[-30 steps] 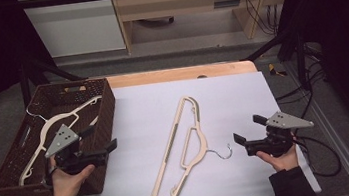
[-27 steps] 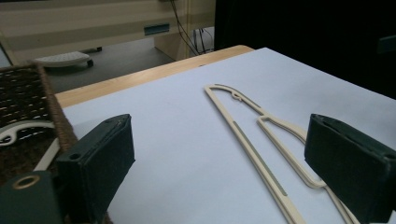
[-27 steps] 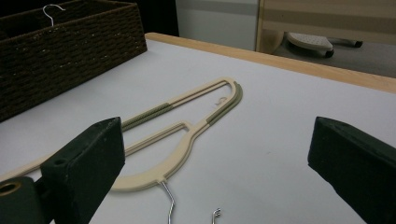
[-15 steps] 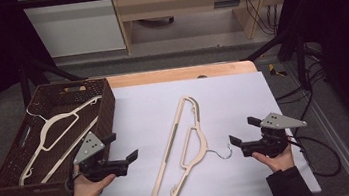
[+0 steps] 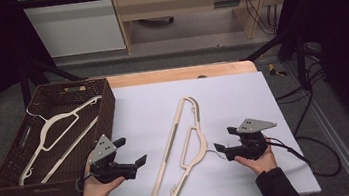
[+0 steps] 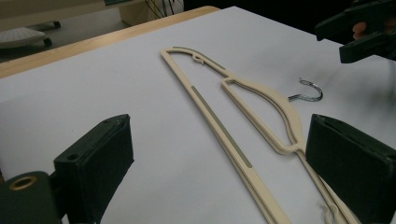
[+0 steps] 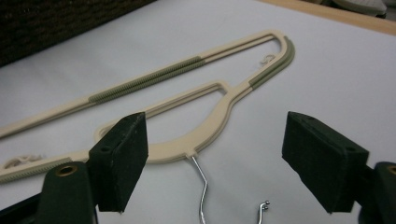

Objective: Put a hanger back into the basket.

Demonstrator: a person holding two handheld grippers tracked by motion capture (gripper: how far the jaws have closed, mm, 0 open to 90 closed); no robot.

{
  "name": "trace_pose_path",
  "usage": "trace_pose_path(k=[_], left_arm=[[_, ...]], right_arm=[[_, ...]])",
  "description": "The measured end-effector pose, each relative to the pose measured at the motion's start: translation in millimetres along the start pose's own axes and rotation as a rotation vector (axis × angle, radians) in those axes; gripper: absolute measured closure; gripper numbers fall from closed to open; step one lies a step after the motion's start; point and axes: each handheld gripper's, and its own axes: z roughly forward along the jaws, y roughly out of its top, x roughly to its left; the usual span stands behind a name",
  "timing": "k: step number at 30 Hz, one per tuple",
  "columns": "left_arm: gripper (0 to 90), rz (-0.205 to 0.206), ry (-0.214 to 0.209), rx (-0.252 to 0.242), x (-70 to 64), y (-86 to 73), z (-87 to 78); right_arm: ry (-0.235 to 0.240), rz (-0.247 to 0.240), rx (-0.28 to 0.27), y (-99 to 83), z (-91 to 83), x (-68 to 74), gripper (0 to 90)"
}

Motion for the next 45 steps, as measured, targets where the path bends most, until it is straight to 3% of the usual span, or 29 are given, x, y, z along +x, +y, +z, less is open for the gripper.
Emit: trace_pose_path(k=[9,18,24,34,45], left_arm=[[7.7,0.000,0.000,0.014,0.5,-5.0,5.1],[9.1,0.006,-0.008,0.013,0.1,-8.5,4.8],[9.8,0.009,-0.009,0.020,-0.6,-10.5,5.7],[10.5,0.012,-0.010,0.028,-1.5,-11.0,7.3],[10.7,0.018,-0.017,0.043,-4.0,-12.2,10.7]], right_arm=[[0.015,-0.033,0.118,-11.1,30.7,0.7,34.0],[0.051,-0.022,0.210,-22.7,48.3,-3.9,55.4],[0.066,-0.017,0.219,-26.6,52.7,-7.4,68.3],[0.092,-0.057,0.226,-27.3,52.1,-7.8,84.4],[0.109,-0.054,0.220,-23.6,48.1,-8.8,87.4]])
